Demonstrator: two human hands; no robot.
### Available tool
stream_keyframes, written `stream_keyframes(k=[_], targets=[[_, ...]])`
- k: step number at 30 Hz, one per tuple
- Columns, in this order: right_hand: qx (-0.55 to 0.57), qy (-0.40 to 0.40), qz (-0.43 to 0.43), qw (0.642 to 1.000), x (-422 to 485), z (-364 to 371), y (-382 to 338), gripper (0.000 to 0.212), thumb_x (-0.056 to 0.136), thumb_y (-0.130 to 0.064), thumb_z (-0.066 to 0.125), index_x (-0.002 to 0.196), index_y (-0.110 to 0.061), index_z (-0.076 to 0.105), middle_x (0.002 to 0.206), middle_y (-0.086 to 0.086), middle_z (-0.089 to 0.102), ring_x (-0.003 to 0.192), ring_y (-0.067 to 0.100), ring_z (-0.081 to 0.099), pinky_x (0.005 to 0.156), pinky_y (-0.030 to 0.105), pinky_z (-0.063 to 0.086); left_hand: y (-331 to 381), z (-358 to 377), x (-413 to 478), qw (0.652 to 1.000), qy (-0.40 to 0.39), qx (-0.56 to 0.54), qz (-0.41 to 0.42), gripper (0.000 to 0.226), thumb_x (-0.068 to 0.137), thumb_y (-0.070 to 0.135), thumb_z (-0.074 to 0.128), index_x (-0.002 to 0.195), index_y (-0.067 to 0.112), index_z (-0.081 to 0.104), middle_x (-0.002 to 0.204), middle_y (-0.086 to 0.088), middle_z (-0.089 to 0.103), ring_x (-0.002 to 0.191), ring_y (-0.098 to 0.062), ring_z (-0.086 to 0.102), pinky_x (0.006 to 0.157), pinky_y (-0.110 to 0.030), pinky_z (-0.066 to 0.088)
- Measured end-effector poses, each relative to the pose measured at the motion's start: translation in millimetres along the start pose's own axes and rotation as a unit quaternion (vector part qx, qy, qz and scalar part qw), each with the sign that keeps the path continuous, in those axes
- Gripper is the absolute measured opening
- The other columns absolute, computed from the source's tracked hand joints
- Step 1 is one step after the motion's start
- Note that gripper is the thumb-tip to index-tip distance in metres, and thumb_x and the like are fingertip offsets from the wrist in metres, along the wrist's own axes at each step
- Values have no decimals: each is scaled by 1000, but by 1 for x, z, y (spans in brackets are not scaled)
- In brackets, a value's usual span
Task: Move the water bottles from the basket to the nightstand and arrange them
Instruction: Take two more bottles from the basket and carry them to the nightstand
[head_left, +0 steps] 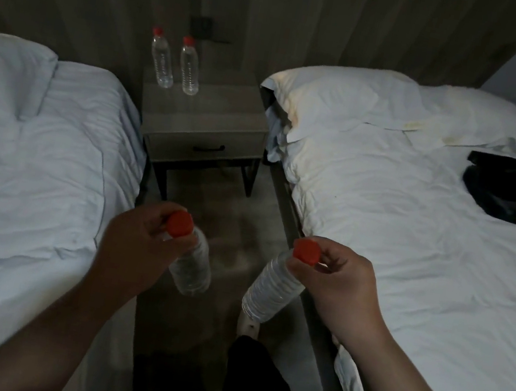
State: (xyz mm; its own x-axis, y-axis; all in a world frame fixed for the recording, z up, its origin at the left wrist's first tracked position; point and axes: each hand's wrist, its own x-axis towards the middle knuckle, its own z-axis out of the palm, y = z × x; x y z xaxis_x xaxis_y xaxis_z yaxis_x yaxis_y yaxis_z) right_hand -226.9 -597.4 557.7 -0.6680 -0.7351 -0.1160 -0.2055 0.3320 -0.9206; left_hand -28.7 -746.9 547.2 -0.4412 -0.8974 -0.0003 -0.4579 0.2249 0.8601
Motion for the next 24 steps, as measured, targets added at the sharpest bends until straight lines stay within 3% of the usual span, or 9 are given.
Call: stream_keyframes(k=[4, 6, 9, 12, 15, 19, 24], targets=[[-52, -25, -31, 998, 59, 2, -3, 22, 69, -12, 80, 77, -31, 72, 77, -11, 71, 68, -1, 65, 62, 9, 48, 2, 11, 41, 999, 20, 29, -10, 33, 72, 18, 82, 89, 38, 62, 80, 22, 64, 76, 7, 62, 67, -11, 42], [-70, -32, -34, 996, 90, 0, -5, 22, 69, -15, 80, 78, -33, 71, 74, -15, 70, 70, -5, 64, 61, 5, 45, 7, 20, 64, 999, 29, 34, -17, 35, 72, 18, 82, 84, 44, 60, 77, 21, 63, 75, 16, 59, 63, -4, 40], [-70, -37, -34, 996, 132, -6, -11, 25, 68, -19, 80, 77, -39, 69, 72, -21, 69, 71, -11, 63, 62, 2, 43, 13, 33, 98, 997, 49, 43, -34, 40, 72, 17, 82, 77, 49, 57, 69, 21, 65, 71, 15, 59, 63, -1, 41], [-59, -57, -34, 996, 172, -10, -17, 25, 69, -14, 81, 84, -31, 72, 74, -19, 69, 72, -15, 61, 61, -1, 41, 17, 41, 126, 996, 72, -19, -52, 37, 72, 9, 81, 80, 41, 64, 77, 29, 68, 72, 12, 63, 65, -2, 45], [-53, -81, -34, 995, 211, -9, -22, 24, 69, -12, 81, 89, -23, 74, 77, -16, 70, 71, -14, 62, 61, 0, 43, 19, 43, 151, 991, 111, -56, -52, 31, 73, 3, 80, 84, 31, 68, 78, 24, 70, 71, 7, 65, 65, -3, 46], [-74, -116, -52, 989, 252, 8, -31, 22, 71, -21, 80, 89, -31, 72, 79, -15, 71, 80, -6, 64, 67, 10, 49, 12, 35, 181, 986, 143, -68, -60, 35, 73, 2, 78, 82, 33, 67, 83, 19, 70, 70, 6, 64, 66, -4, 47], [-57, -173, -56, 982, 295, 46, -49, 18, 74, -21, 78, 84, -34, 70, 83, -16, 72, 79, -2, 67, 67, 11, 53, -5, 13, 220, 982, 156, -93, -60, 25, 74, -4, 76, 84, 18, 70, 80, 5, 71, 66, 1, 64, 65, -9, 49]])
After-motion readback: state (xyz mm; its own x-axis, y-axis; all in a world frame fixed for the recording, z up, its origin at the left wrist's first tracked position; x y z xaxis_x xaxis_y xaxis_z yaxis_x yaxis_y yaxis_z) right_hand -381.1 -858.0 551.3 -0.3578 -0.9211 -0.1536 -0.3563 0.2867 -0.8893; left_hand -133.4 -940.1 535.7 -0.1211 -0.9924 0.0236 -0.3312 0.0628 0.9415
